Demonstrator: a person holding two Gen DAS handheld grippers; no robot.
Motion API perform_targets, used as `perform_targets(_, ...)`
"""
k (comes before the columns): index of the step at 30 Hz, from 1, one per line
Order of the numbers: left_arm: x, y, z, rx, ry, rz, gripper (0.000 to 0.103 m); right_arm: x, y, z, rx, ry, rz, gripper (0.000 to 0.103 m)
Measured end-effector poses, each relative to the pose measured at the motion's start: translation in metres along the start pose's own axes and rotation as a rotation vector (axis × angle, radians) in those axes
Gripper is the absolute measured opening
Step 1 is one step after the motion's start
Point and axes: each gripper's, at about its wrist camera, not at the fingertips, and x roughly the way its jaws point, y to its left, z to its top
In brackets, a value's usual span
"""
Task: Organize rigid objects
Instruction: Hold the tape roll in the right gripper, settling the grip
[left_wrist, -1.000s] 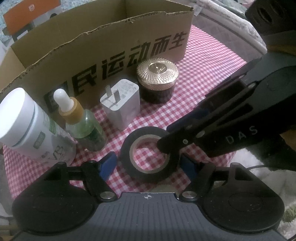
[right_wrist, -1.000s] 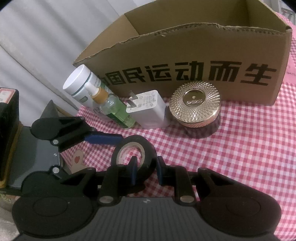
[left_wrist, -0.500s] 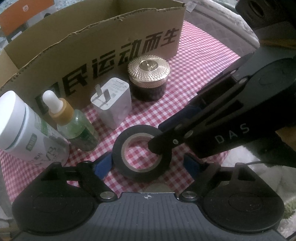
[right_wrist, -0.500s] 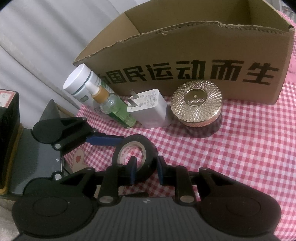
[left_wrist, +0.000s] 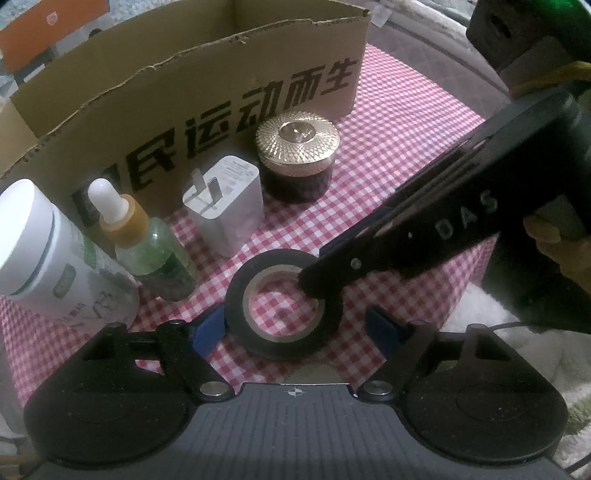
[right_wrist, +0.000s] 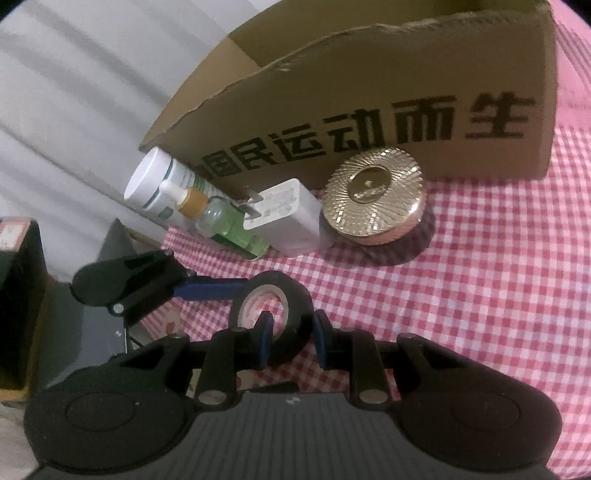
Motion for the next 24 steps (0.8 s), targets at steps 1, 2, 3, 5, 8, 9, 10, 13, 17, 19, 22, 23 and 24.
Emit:
perform_targets(1,0.000,0.000,0.000,0.001,-0.002,0.003,0.078,0.000,-0.003,0.001,0.016,0.002,0.012,0.025)
perform_targets(2,-0.001,0.000,-0.001,-0.001,-0.003,0.003,0.077,0.000,-0.004,0.001,0.029,0.003,0.020,0.025)
perform_targets(3,-0.002,0.001,-0.001,-0.004,-0.005,0.002,0.075,0.001,-0.005,0.001,0.036,0.005,0.025,0.025)
perform_targets(5,-0.002,0.002,-0.001,-0.007,-0.008,0.003,0.074,0.001,-0.003,0.001,0.035,0.004,0.023,0.025)
perform_targets(8,-0.002,0.002,-0.002,-0.007,-0.011,0.003,0.074,0.002,0.002,0.001,0.015,0.000,0.006,0.025)
perform_targets(9,-0.002,0.002,-0.001,-0.008,-0.011,0.003,0.074,0.003,0.005,0.000,0.004,-0.001,-0.002,0.025)
perform_targets(10,-0.002,0.002,-0.001,-0.008,-0.012,0.004,0.073,0.002,0.007,0.000,-0.006,-0.004,-0.011,0.025)
perform_targets(13,-0.003,0.002,-0.001,-0.010,-0.013,0.006,0.072,0.003,0.014,0.000,-0.045,-0.010,-0.038,0.026)
perform_targets(17,-0.003,0.004,0.000,-0.020,-0.021,0.010,0.068,0.003,0.019,0.001,-0.095,-0.015,-0.079,0.026)
perform_targets(19,-0.004,0.005,-0.001,-0.025,-0.025,0.012,0.066,0.002,0.022,-0.001,-0.116,-0.021,-0.098,0.026)
perform_targets(22,-0.004,0.004,-0.001,-0.025,-0.027,0.014,0.066,0.001,0.026,-0.002,-0.145,-0.030,-0.118,0.025)
perform_targets(23,-0.004,0.004,-0.001,-0.026,-0.027,0.015,0.066,0.001,0.027,-0.002,-0.151,-0.033,-0.121,0.025)
perform_targets(24,-0.005,0.004,-0.001,-0.026,-0.026,0.016,0.066,0.001,0.028,-0.002,-0.152,-0.035,-0.124,0.024)
